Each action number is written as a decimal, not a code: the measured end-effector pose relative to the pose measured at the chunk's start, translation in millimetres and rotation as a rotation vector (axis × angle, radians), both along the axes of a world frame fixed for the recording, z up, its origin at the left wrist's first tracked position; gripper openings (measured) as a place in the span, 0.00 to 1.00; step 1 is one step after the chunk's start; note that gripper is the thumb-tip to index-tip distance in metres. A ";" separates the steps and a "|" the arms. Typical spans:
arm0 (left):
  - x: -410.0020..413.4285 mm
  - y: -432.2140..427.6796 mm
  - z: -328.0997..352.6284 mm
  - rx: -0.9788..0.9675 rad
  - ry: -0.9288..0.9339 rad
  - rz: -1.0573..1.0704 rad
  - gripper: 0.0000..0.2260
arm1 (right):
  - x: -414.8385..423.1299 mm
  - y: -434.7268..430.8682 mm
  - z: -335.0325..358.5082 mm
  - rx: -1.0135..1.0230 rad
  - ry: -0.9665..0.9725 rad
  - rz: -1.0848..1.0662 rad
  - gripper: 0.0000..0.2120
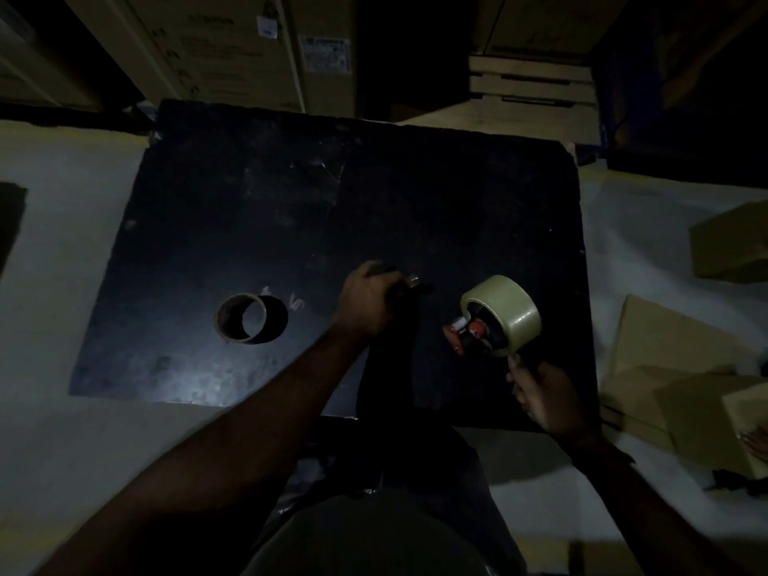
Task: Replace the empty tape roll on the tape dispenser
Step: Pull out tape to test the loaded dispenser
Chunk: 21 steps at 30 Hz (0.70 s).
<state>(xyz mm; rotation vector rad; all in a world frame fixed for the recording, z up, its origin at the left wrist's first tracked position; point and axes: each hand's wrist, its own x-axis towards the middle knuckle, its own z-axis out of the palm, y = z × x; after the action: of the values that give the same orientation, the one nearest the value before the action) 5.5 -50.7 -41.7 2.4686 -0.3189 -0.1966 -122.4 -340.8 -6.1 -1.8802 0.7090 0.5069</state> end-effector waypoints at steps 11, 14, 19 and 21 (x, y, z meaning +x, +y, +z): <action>12.8 9.8 33.1 0.714 -0.185 0.090 0.37 | 4.7 20.3 23.3 0.013 -0.043 -0.007 0.26; 13.0 17.1 44.4 0.612 -0.100 0.316 0.42 | 5.1 27.7 30.4 0.023 -0.052 0.014 0.27; 2.2 29.8 75.6 0.411 0.085 0.165 0.17 | 7.6 45.1 37.7 -0.007 -0.076 0.040 0.24; -11.1 31.0 78.4 0.300 0.148 0.149 0.14 | 5.7 54.5 37.2 -0.013 -0.111 0.043 0.23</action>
<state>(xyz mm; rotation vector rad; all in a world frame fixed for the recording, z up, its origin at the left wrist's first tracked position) -5.6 -19.6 36.7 2.7396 -0.0423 -0.3854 -116.7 -286.3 31.1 -1.9235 0.6012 0.4226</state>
